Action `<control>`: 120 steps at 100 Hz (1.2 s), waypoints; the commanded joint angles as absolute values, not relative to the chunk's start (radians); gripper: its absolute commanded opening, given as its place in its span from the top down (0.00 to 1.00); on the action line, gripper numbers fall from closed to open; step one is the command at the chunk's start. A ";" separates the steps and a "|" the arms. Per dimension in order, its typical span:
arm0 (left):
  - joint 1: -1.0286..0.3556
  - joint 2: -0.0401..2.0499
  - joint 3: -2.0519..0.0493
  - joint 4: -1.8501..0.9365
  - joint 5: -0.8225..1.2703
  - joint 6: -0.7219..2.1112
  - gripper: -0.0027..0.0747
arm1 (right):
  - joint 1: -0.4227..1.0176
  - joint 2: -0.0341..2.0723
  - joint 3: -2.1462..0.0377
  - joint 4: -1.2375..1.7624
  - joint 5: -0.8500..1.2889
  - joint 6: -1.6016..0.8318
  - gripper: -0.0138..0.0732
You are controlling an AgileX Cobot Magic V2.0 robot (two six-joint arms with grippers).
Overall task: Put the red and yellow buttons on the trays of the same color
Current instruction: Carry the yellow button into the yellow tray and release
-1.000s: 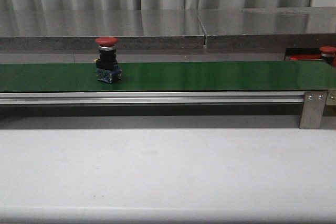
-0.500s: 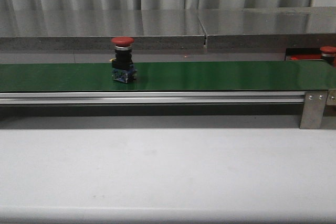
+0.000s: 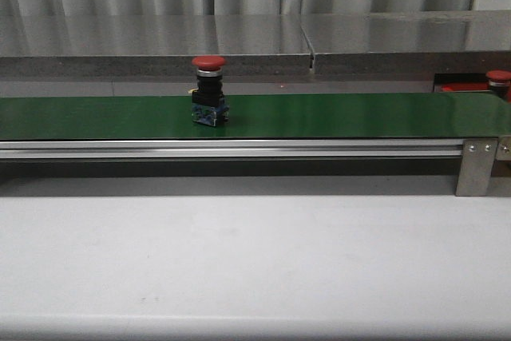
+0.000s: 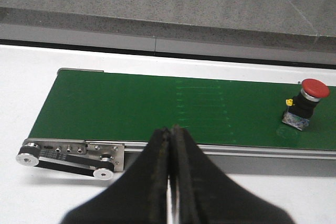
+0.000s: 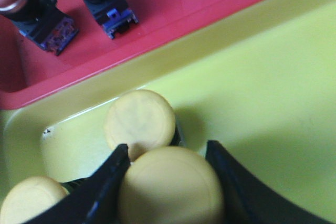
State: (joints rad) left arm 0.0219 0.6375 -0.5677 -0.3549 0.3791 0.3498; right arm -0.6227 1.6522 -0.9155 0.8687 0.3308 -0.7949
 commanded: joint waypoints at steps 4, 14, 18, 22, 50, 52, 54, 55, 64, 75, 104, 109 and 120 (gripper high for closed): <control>0.016 0.637 -0.596 -0.375 0.308 0.350 0.99 | -0.630 1.639 -0.941 0.892 0.296 -0.796 0.59; 0.016 0.637 -0.596 -0.375 0.308 0.350 0.99 | -0.630 1.658 -0.941 0.891 0.298 -0.796 0.59; 0.016 0.637 -0.596 -0.375 0.308 0.350 0.99 | -0.630 1.664 -0.939 0.891 0.299 -0.796 0.59; 0.016 0.637 -0.596 -0.375 0.308 0.350 0.99 | -0.630 1.665 -0.939 0.891 0.306 -0.796 0.59; 0.016 0.637 -0.596 -0.375 0.308 0.350 0.99 | -0.630 1.668 -0.939 0.891 0.356 -0.796 0.59; 0.016 0.637 -0.596 -0.375 0.308 0.350 0.99 | -0.630 1.668 -0.939 0.891 0.359 -0.796 0.59; 0.016 0.637 -0.596 -0.375 0.308 0.350 0.99 | -0.630 1.668 -0.939 0.891 0.363 -0.796 0.59; 0.016 0.637 -0.596 -0.375 0.308 0.350 0.99 | -0.630 1.668 -0.939 0.891 0.365 -0.796 0.58; 0.016 0.637 -0.596 -0.375 0.308 0.350 0.99 | -0.630 1.668 -0.939 0.890 0.372 -0.796 0.52; 0.016 0.637 -0.596 -0.375 0.308 0.350 0.99 | -0.630 1.668 -0.939 0.890 0.372 -0.796 0.39; 0.016 0.637 -0.596 -0.375 0.308 0.350 0.99 | -0.630 1.655 -0.939 0.889 0.389 -0.796 0.27; 0.016 0.637 -0.596 -0.375 0.308 0.350 0.99 | -0.630 1.645 -0.939 0.889 0.391 -0.796 0.27; 0.016 0.637 -0.596 -0.375 0.308 0.350 0.99 | -0.630 1.609 -0.939 0.889 0.391 -0.796 0.27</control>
